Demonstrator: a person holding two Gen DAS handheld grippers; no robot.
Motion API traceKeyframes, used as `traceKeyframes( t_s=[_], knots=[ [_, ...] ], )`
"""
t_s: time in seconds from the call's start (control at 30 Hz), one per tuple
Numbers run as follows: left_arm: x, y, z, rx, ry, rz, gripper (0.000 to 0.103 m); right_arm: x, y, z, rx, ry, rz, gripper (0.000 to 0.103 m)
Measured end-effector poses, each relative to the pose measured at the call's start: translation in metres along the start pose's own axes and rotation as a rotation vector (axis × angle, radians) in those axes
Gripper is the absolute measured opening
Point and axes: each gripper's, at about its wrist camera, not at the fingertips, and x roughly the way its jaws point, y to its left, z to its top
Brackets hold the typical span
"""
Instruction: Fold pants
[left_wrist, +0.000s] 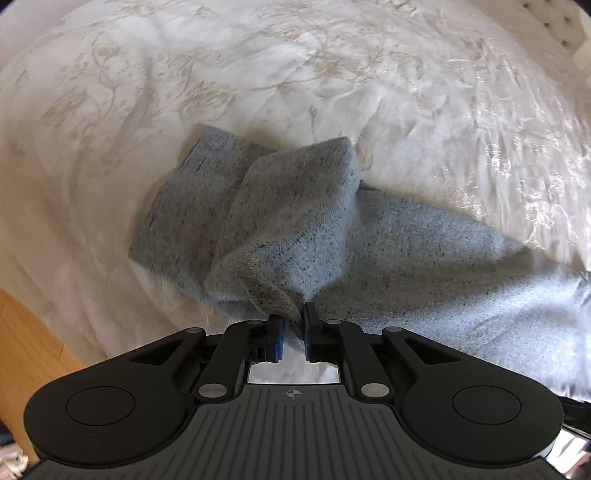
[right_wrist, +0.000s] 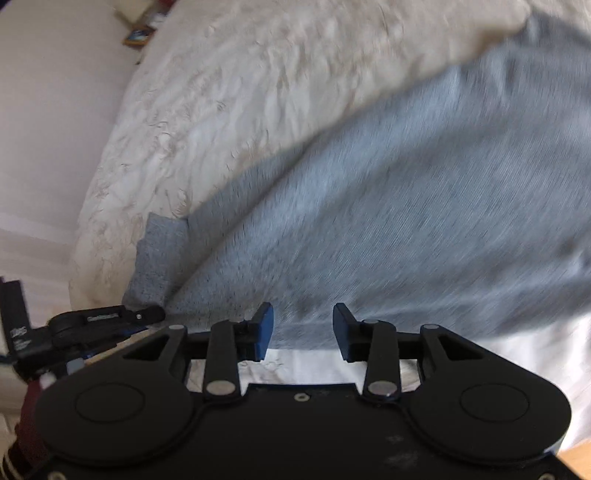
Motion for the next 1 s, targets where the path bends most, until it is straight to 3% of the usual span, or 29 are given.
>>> traceKeyframes(
  t_s=[0.1, 0.23, 0.33, 0.4, 0.5, 0.57, 0.73, 0.8, 1.0],
  knots=[
    [-0.007, -0.003, 0.001, 0.083, -0.049, 0.007, 0.013, 0.02, 0.006, -0.006, 0.053, 0.021, -0.025, 0.044],
    [-0.02, -0.011, -0.001, 0.199, -0.132, 0.016, 0.013, 0.04, 0.009, -0.003, 0.161, -0.023, -0.02, 0.05],
    [-0.041, -0.02, -0.005, 0.301, -0.243, 0.021, 0.013, 0.042, 0.004, -0.005, 0.285, -0.061, 0.0, 0.051],
    [-0.052, -0.026, -0.012, 0.369, -0.288, 0.003, 0.014, 0.044, 0.004, -0.005, 0.338, -0.096, 0.019, 0.008],
    [-0.043, -0.026, -0.022, 0.411, -0.217, -0.046, 0.014, 0.041, 0.013, -0.007, 0.335, -0.144, -0.009, 0.005],
    [-0.029, -0.017, -0.022, 0.356, -0.144, -0.068, 0.019, 0.034, 0.02, -0.008, 0.311, -0.167, -0.016, 0.005],
    [0.006, 0.032, -0.011, 0.012, 0.04, -0.176, 0.028, 0.013, 0.029, -0.009, 0.258, -0.178, -0.041, 0.005],
    [0.009, 0.045, -0.008, -0.066, 0.05, -0.204, 0.031, 0.012, 0.034, -0.004, 0.226, -0.156, -0.08, 0.005],
    [0.005, 0.054, -0.001, -0.153, -0.011, -0.265, 0.034, 0.029, 0.038, -0.01, 0.159, -0.1, -0.154, 0.005]
  ],
)
